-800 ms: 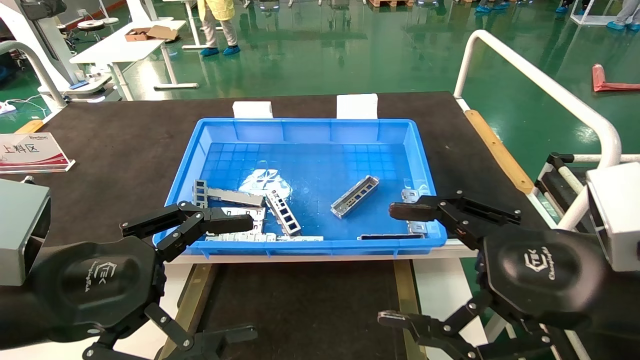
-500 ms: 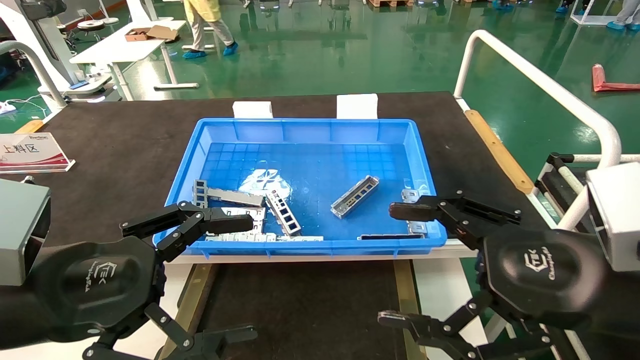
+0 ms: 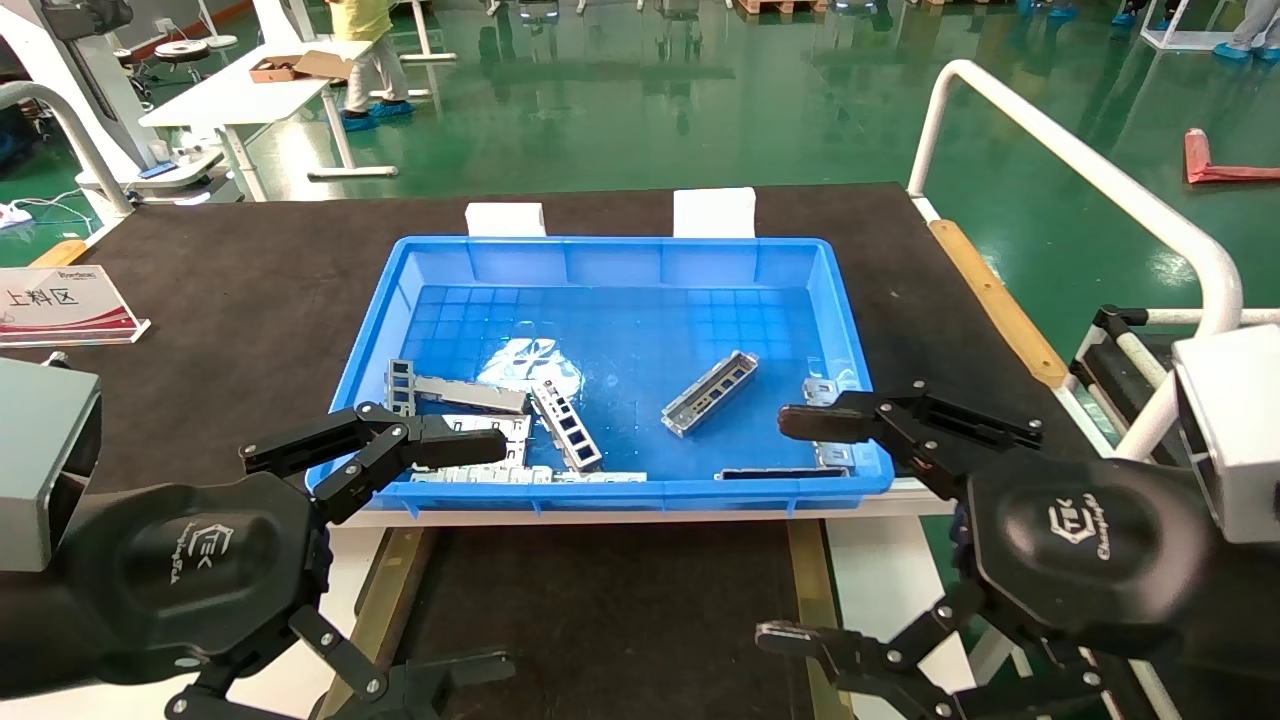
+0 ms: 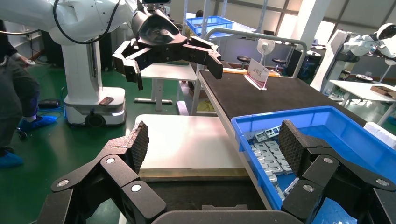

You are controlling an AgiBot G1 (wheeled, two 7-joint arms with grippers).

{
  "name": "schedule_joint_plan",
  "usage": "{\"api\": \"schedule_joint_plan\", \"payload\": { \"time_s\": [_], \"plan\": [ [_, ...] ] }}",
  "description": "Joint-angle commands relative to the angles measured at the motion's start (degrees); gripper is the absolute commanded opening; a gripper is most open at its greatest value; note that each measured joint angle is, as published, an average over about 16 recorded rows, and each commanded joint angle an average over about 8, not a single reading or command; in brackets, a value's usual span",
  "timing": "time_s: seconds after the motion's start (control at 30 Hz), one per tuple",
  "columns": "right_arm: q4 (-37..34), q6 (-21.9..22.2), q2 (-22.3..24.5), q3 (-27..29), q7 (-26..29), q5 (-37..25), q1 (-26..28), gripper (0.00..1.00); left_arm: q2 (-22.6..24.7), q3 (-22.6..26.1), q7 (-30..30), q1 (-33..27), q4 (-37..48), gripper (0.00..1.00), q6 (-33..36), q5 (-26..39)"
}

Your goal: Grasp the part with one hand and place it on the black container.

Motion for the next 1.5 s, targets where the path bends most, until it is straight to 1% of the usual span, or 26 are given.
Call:
{"api": "schedule_joint_plan", "payload": {
  "time_s": [0.03,0.5,0.7,1.0,1.5],
  "plan": [
    [0.0,0.0,0.0,0.0,0.0,0.0,0.0,1.00,0.0,0.0,0.0,0.0,0.0,1.00,0.0,0.0],
    [0.0,0.0,0.0,0.0,0.0,0.0,0.0,1.00,0.2,0.4,-0.3,0.0,0.3,1.00,-0.4,0.7],
    [0.0,0.0,0.0,0.0,0.0,0.0,0.0,1.00,1.8,1.6,-0.8,-0.7,1.6,1.00,-1.4,2.2],
    [0.0,0.0,0.0,0.0,0.0,0.0,0.0,1.00,7.8,5.1,-0.6,-4.4,7.7,1.00,-4.6,8.2],
    [0.0,0.0,0.0,0.0,0.0,0.0,0.0,1.00,21.5,11.0,2.7,-13.1,24.4,1.00,-11.8,18.9]
  ]
}}
